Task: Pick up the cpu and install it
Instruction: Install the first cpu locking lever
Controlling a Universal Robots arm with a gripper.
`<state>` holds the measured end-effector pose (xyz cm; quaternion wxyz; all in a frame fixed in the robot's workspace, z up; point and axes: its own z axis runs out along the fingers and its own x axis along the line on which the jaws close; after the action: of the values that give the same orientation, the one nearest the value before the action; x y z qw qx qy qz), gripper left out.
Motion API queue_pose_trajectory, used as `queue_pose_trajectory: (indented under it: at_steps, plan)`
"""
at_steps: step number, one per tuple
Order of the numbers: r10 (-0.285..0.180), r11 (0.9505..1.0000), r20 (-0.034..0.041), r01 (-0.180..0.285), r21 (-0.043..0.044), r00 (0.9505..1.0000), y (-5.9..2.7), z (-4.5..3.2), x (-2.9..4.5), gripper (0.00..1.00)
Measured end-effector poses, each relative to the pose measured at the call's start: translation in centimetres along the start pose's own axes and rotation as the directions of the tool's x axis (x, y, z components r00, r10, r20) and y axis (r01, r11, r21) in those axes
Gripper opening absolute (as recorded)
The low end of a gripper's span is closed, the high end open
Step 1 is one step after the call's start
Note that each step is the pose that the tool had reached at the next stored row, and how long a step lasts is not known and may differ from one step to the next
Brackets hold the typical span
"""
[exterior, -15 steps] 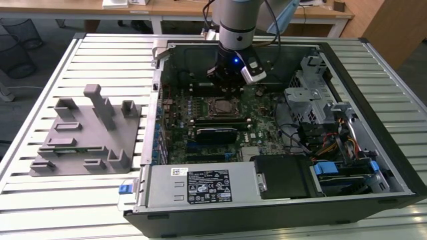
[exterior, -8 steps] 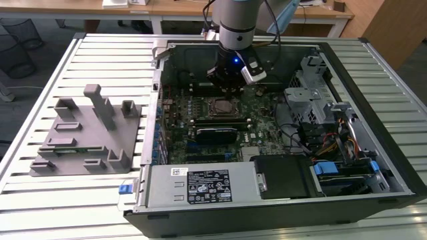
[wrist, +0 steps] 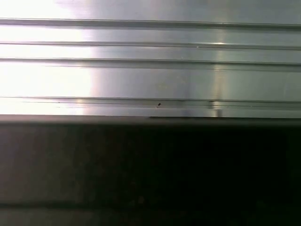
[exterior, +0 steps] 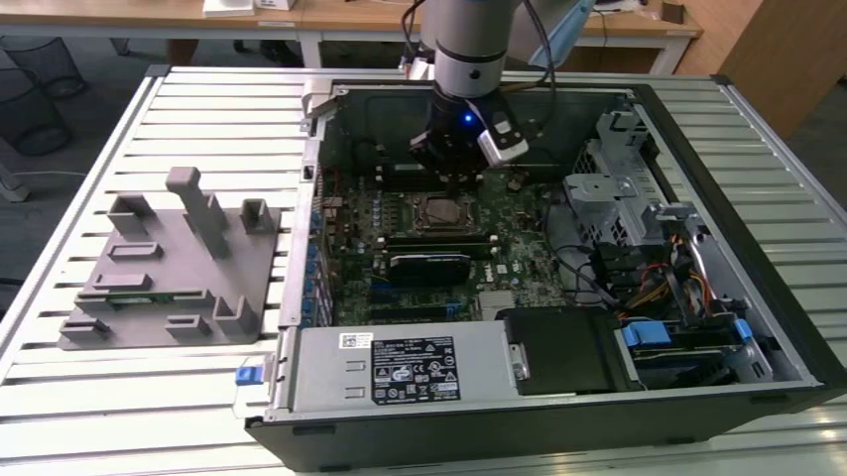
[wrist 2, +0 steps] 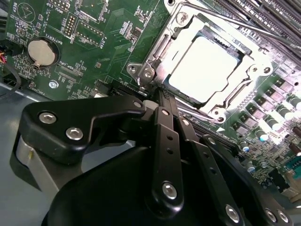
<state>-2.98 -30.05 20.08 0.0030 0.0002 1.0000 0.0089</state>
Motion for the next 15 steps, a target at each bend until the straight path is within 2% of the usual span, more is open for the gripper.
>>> queue_pose_trajectory:
  at_steps: [5,15]
  plan:
    - [0.0,1.0,-0.0002,0.0,-0.0014,1.0,0.0,-0.02,0.71,0.11]
    - [-0.012,0.9999,-0.0003,0.012,-0.0022,0.9999,0.56,-0.01,0.76,0.11]
